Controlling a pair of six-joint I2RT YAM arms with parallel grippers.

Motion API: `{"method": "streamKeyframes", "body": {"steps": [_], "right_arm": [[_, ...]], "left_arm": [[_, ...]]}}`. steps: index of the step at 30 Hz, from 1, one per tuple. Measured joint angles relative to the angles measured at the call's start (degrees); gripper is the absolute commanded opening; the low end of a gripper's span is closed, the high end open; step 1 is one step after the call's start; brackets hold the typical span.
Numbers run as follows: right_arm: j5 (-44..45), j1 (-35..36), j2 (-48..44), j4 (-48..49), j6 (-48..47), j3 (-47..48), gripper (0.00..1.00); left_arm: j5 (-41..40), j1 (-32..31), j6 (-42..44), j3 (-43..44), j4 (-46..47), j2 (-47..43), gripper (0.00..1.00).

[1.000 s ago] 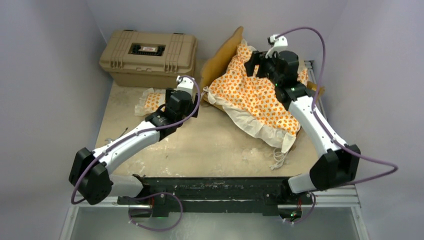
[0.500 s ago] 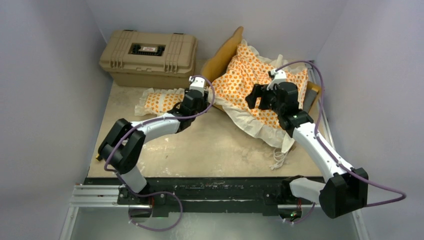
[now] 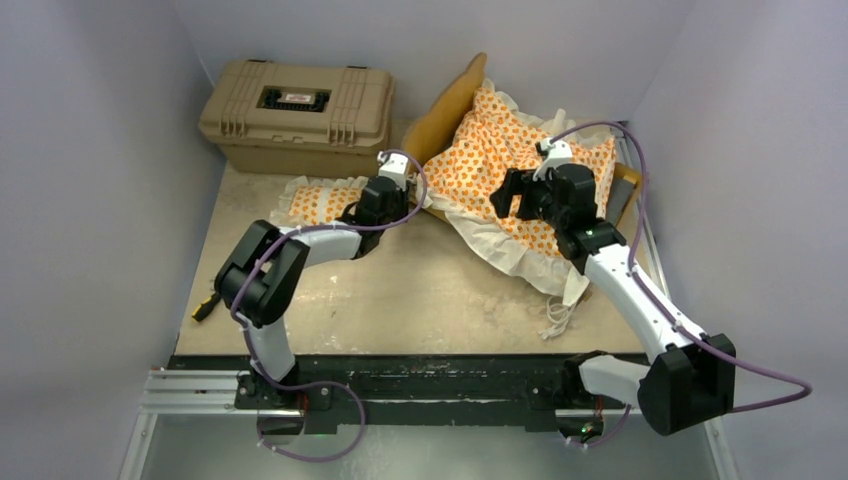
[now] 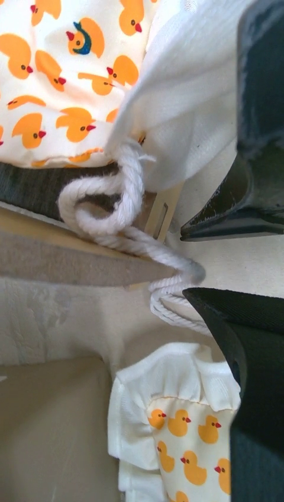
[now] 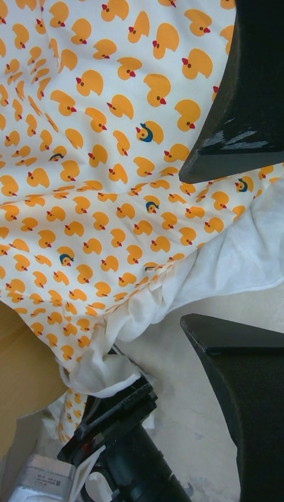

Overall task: Set up the pet bed
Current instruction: Adjust the mattress on the bed frame.

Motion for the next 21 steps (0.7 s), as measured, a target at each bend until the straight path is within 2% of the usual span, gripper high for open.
{"method": "streamKeyframes", "body": {"steps": [4, 10, 13, 15, 17, 21], "right_arm": [[0.5, 0.0, 1.33, -0.13, 0.35, -0.63, 0.87], [4.31, 0.0, 3.91, -2.36, 2.62, -0.74, 0.94], [7.98, 0.0, 5.35, -3.34, 4.0, -0.74, 0.94], [10.6, -0.07, 6.43, -3.76, 4.52, -0.74, 0.94], [12.87, -0.17, 7.32, -4.28, 4.87, -0.74, 0.99], [17.31, -1.38, 8.44, -5.62, 8.04, -0.72, 0.99]], "left_arm": [[1.57, 0.04, 0.37, 0.0, 0.96, 0.66, 0.0], [2.14, 0.17, 0.59, 0.0, 1.09, 0.79, 0.0], [2.12, 0.24, 0.55, -0.04, 0.31, 0.15, 0.0], [2.1, 0.24, 0.52, -0.39, -0.55, -1.25, 0.0], [2.12, 0.24, 0.44, -0.72, -1.42, -2.97, 0.0], [2.08, 0.24, 0.33, -1.07, -2.19, -6.67, 0.0]]}}
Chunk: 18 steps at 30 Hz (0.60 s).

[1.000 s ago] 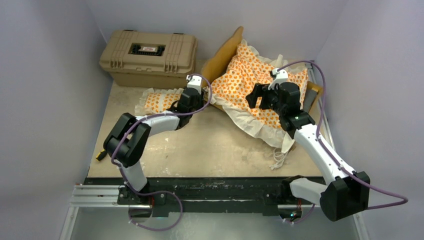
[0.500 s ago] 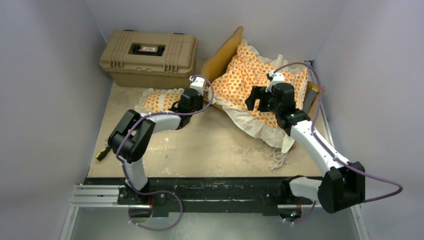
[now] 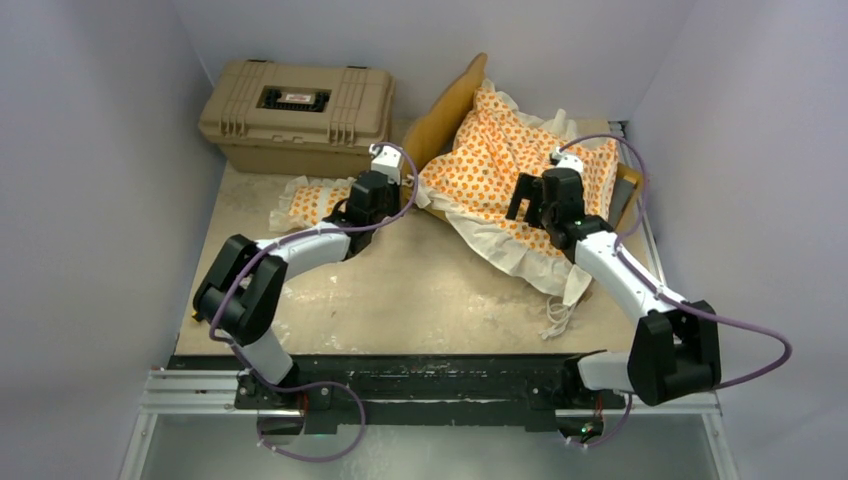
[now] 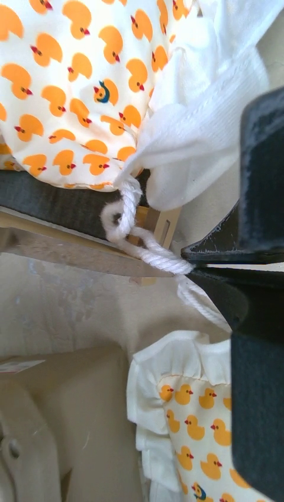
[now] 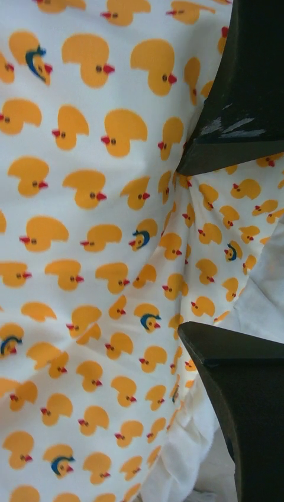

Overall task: Set up the pet bed
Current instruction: Adjust the mattress on the bed frame.

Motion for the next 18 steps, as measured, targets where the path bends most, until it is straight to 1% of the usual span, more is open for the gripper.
{"method": "streamKeyframes", "body": {"steps": [4, 10, 15, 18], "right_arm": [[2.49, -2.14, -0.09, -0.2, 1.92, 0.07, 0.99], [3.85, -5.81, 0.26, 0.37, 3.13, 0.26, 0.99], [3.96, -7.48, 3.8, 1.01, 3.45, 1.57, 0.97], [3.34, -7.5, 4.59, 1.25, 2.71, 2.38, 0.97]], "left_arm": [[0.61, 0.0, -0.74, 0.0, -1.75, -2.38, 0.0], [1.6, 0.0, -3.5, -0.17, -6.56, -5.4, 0.0], [1.29, 0.0, -4.61, -0.76, -8.7, -7.48, 0.0], [1.03, 0.0, -4.76, -0.74, -9.31, -7.54, 0.19]]}}
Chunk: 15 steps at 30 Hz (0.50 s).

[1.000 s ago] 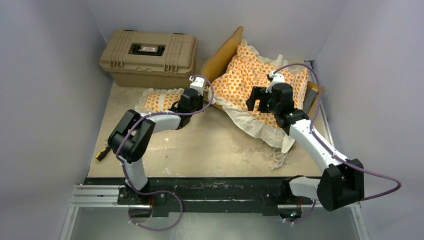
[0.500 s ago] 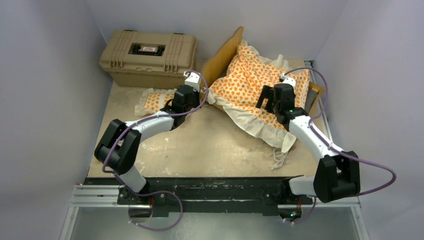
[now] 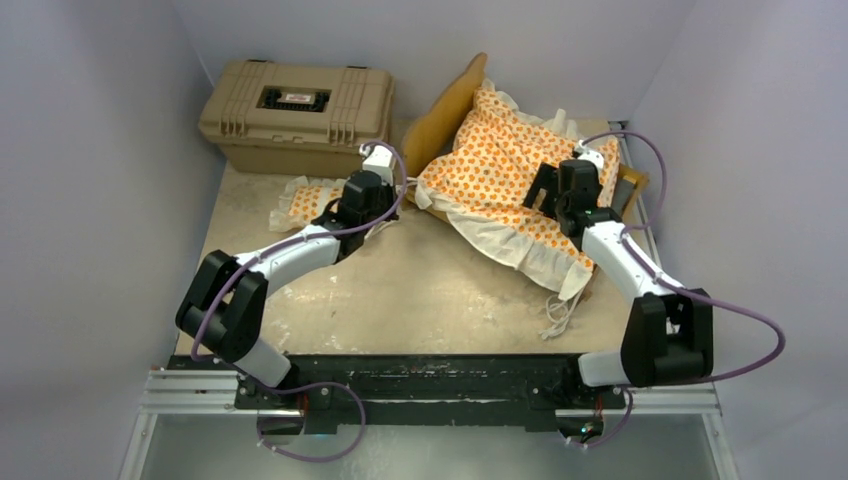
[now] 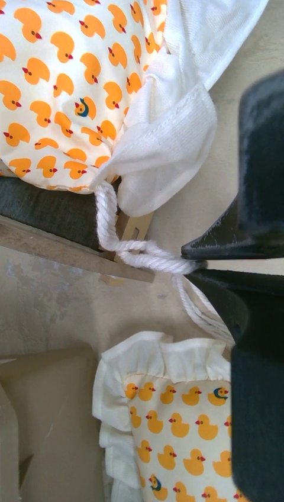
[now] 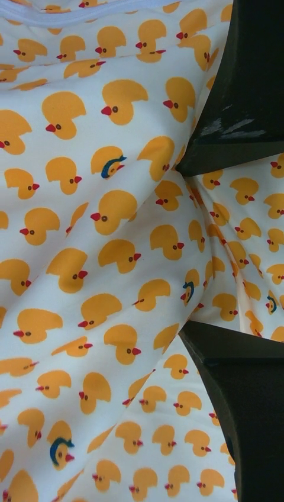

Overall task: Set up the pet bed
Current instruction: Adjust the mattress on the bed frame, then adjust the bed frame at the center of the board.

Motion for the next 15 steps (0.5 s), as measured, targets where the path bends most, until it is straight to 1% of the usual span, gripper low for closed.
{"method": "streamKeyframes", "body": {"steps": [3, 5, 9, 12, 15], "right_arm": [[-2.43, -0.04, -2.03, 0.2, -1.36, 0.0, 0.97], [-4.28, -0.09, -4.68, 0.68, -2.23, 0.0, 0.97], [-7.58, -0.11, -10.05, 2.93, -3.43, -0.02, 0.97], [-9.94, -0.11, -12.2, 4.31, -3.85, -0.37, 0.97], [-11.78, -0.09, -12.72, 4.83, -4.07, -0.76, 0.98]], "left_arm": [[0.02, 0.0, 0.04, 0.02, -0.33, 0.0, 0.35], [0.31, 0.0, 0.24, 0.26, -0.24, 0.0, 0.4], [1.95, 0.0, 1.38, 1.27, 1.09, 0.0, 0.45], [2.56, 0.0, 2.86, 3.45, 2.99, 0.76, 0.45], [2.36, 0.04, 4.63, 7.39, 5.05, 3.78, 0.45]]}}
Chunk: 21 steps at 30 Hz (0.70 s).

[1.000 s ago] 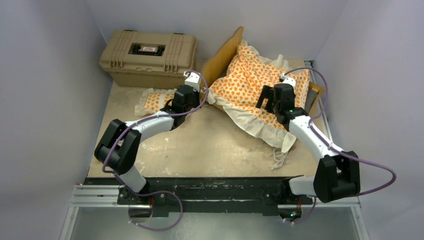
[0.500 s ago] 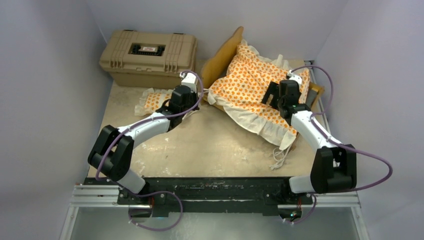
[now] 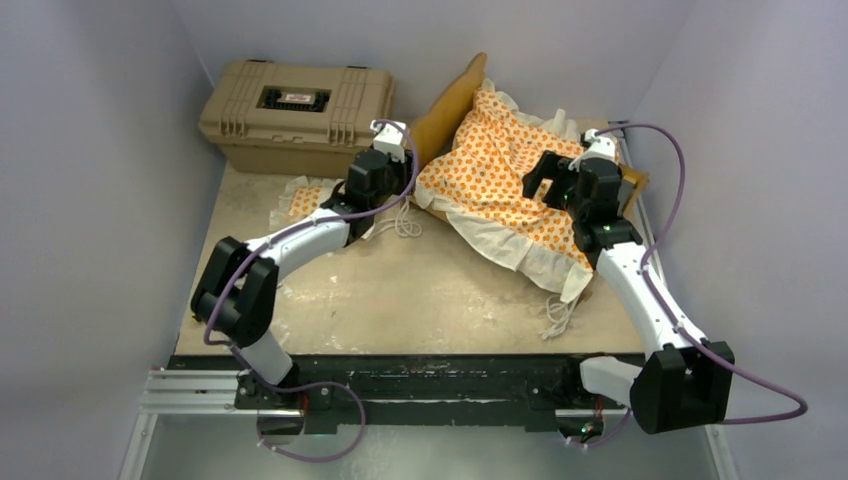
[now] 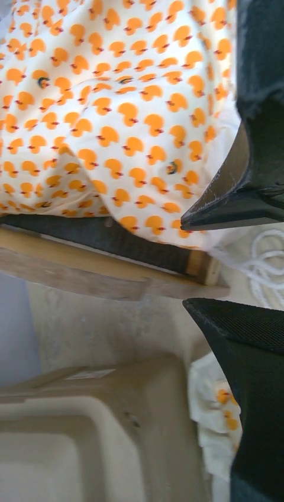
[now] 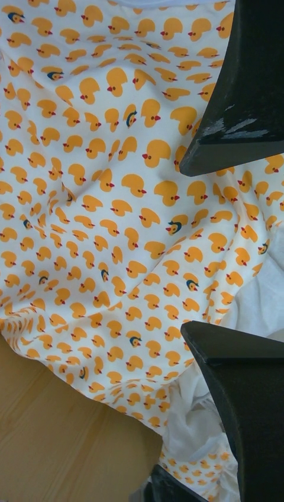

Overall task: Set up the pet bed
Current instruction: Adjust the bed frame at the center of the board.

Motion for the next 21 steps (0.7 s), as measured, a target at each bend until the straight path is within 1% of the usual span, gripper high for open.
{"method": "streamKeyframes", "body": {"steps": [2, 4, 5, 7, 11, 14, 21], "right_arm": [[-1.31, -0.02, -0.04, 0.26, -0.15, -0.37, 0.98], [-2.64, -0.02, -0.37, 0.35, -0.37, -0.85, 0.99], [-3.08, -0.02, -0.63, 0.33, -0.46, -1.01, 0.99], [-4.42, 0.0, -1.4, 0.44, -0.72, -1.29, 0.99], [-6.19, 0.22, -2.62, 0.9, -1.29, -1.81, 0.99], [-7.3, 0.66, -2.89, 1.38, -1.64, -2.51, 0.99], [-9.03, 1.84, -2.84, 1.38, -2.21, -3.74, 0.99]], "left_arm": [[-0.52, 0.0, 1.27, 2.82, 1.29, 2.89, 0.44], [-1.53, 0.02, 2.34, 4.74, 2.12, 5.18, 0.4], [-2.21, 0.07, 2.84, 5.75, 2.62, 6.34, 0.35], [-3.89, 0.2, 3.89, 7.48, 2.97, 8.09, 0.22], [-5.55, 0.81, 4.76, 7.67, 2.49, 8.15, 0.0], [-5.18, 0.92, 4.68, 6.23, 3.63, 7.43, 0.0], [-3.52, 0.76, 4.66, -0.33, 4.26, 5.25, 0.01]]}}
